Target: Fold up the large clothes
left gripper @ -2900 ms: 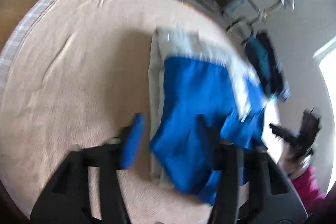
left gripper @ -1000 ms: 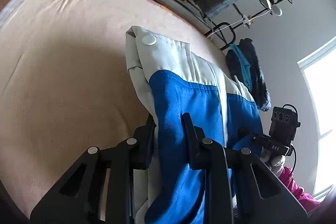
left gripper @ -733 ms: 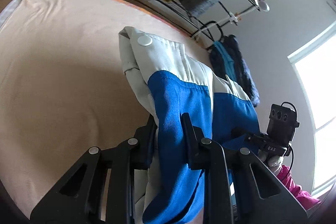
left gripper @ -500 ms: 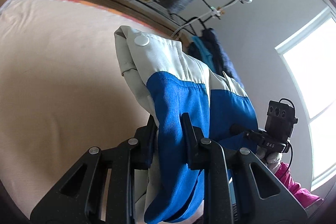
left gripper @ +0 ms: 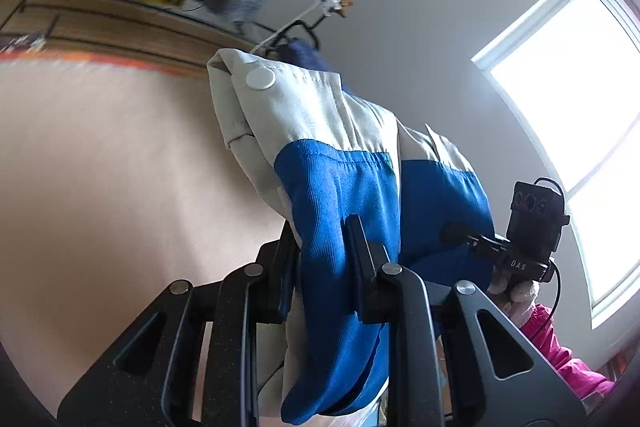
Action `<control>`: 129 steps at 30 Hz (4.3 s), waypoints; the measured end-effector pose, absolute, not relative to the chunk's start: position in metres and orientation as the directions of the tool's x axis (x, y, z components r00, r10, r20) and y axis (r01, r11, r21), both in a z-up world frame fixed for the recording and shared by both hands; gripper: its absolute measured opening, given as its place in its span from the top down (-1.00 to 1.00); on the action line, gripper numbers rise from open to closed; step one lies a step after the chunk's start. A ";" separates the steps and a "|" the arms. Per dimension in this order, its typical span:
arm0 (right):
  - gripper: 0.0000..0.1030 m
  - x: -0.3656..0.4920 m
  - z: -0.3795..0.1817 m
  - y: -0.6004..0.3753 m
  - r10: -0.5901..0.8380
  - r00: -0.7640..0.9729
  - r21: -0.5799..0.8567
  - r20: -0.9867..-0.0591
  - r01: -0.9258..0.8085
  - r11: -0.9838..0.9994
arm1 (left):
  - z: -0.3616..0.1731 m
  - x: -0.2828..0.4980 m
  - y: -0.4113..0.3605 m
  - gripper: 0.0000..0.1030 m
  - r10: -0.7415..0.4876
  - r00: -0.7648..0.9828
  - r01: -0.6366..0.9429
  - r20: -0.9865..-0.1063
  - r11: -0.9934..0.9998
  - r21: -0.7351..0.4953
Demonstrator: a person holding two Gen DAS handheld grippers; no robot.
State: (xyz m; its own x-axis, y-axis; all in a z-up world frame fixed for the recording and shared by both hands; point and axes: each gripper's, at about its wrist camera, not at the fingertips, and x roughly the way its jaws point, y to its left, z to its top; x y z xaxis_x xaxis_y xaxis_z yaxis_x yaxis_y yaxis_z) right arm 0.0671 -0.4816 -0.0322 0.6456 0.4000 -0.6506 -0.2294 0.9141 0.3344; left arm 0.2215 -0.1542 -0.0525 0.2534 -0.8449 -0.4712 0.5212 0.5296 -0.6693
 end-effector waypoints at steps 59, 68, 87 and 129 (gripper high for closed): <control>-0.05 0.197 0.010 -0.712 -0.159 0.789 0.133 -0.594 0.291 0.947 | 0.000 0.345 -0.376 0.11 -0.665 0.494 0.542 -0.560 0.739 -0.400; -0.06 0.122 0.080 -0.660 -0.164 0.831 0.111 -0.531 0.260 0.959 | 0.098 0.249 -0.320 0.11 -0.701 0.525 0.612 -0.483 0.705 -0.358; -0.16 -0.083 0.211 -0.564 -0.192 0.917 0.063 -0.351 0.227 0.972 | 0.264 0.009 -0.175 0.11 -0.762 0.569 0.727 -0.308 0.642 -0.244; -0.82 -0.128 0.099 -0.399 -0.360 0.891 -0.027 -0.275 0.368 0.930 | 0.100 -0.059 -0.176 -1.00 -0.611 0.707 0.642 -0.355 0.766 -0.038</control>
State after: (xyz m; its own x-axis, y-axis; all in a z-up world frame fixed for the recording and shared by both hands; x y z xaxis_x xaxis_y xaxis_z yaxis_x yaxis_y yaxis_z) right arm -0.1278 -0.3993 0.0992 0.8912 -0.3605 -0.2754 0.3675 0.9296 -0.0274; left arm -0.0589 -0.1759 0.1003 0.7075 -0.6109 -0.3554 0.6420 0.7657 -0.0381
